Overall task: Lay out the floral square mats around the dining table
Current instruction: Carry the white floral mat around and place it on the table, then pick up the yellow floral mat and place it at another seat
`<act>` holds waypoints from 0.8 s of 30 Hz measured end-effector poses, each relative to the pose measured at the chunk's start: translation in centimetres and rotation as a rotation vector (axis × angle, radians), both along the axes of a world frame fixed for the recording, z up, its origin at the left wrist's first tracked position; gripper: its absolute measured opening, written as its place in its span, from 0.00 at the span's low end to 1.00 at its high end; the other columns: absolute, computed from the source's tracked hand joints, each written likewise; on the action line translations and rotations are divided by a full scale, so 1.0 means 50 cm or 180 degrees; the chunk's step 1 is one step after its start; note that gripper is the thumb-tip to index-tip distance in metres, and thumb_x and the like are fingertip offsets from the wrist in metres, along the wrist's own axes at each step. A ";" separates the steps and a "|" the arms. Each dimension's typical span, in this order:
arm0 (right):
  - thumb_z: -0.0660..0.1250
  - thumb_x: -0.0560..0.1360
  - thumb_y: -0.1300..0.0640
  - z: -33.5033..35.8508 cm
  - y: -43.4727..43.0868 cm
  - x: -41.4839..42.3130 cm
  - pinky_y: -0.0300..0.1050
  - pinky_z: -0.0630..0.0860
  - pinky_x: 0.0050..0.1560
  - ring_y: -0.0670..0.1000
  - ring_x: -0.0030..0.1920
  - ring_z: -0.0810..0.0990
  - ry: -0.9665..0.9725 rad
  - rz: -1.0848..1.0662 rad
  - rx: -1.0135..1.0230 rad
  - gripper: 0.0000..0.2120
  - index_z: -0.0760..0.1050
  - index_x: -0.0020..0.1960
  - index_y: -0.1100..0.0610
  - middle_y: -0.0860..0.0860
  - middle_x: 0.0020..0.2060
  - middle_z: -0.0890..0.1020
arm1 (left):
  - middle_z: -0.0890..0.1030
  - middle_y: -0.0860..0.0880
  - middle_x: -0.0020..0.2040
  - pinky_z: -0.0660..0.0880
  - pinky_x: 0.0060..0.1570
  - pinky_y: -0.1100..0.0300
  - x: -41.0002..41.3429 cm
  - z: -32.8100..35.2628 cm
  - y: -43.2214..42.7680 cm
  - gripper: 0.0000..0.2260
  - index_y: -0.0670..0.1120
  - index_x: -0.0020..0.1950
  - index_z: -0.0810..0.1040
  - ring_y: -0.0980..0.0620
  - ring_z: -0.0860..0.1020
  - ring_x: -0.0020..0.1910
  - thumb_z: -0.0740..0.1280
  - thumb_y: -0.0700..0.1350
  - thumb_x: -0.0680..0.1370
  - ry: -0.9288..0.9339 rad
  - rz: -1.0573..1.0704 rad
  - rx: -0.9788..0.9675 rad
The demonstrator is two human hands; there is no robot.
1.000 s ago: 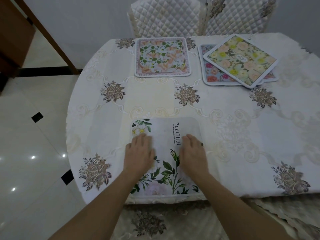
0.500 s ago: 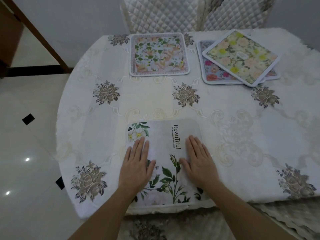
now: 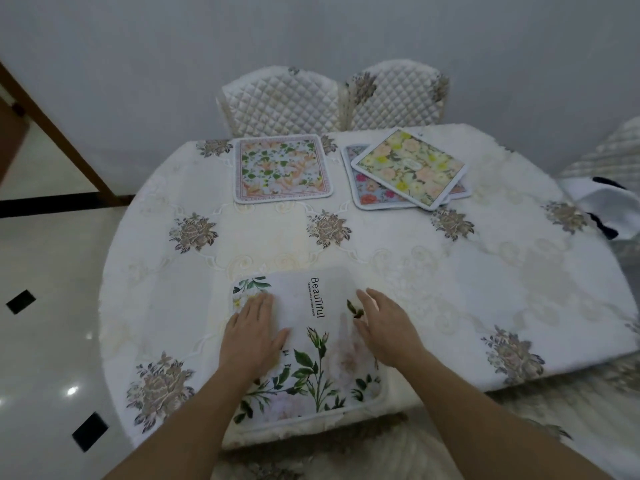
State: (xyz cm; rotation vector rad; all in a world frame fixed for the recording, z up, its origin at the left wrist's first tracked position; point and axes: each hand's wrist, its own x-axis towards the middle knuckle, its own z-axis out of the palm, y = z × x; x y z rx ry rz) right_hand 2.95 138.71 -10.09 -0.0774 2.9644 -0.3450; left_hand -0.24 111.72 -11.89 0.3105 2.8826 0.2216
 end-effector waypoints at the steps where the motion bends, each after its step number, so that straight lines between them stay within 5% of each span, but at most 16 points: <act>1: 0.55 0.82 0.47 0.013 0.007 0.004 0.51 0.62 0.72 0.56 0.73 0.64 0.0049 -0.0029 0.0031 0.27 0.57 0.78 0.55 0.57 0.74 0.65 | 0.51 0.49 0.81 0.54 0.77 0.50 0.001 0.014 0.005 0.35 0.48 0.80 0.46 0.50 0.51 0.79 0.49 0.65 0.80 0.0047 -0.0024 -0.0029; 11: 0.58 0.80 0.46 0.149 0.018 0.060 0.52 0.62 0.71 0.55 0.73 0.64 0.0460 -0.0263 0.0083 0.27 0.59 0.77 0.51 0.54 0.74 0.66 | 0.67 0.48 0.75 0.62 0.72 0.48 0.022 0.150 0.072 0.33 0.50 0.78 0.58 0.48 0.65 0.74 0.54 0.66 0.78 0.0764 -0.0377 0.0140; 24: 0.62 0.76 0.46 0.196 -0.037 0.107 0.54 0.70 0.65 0.56 0.67 0.72 0.0802 0.0097 0.0009 0.27 0.67 0.72 0.53 0.55 0.67 0.75 | 0.73 0.50 0.71 0.68 0.68 0.48 0.112 0.228 0.052 0.33 0.52 0.74 0.67 0.48 0.70 0.70 0.48 0.67 0.74 0.1069 -0.0100 0.0031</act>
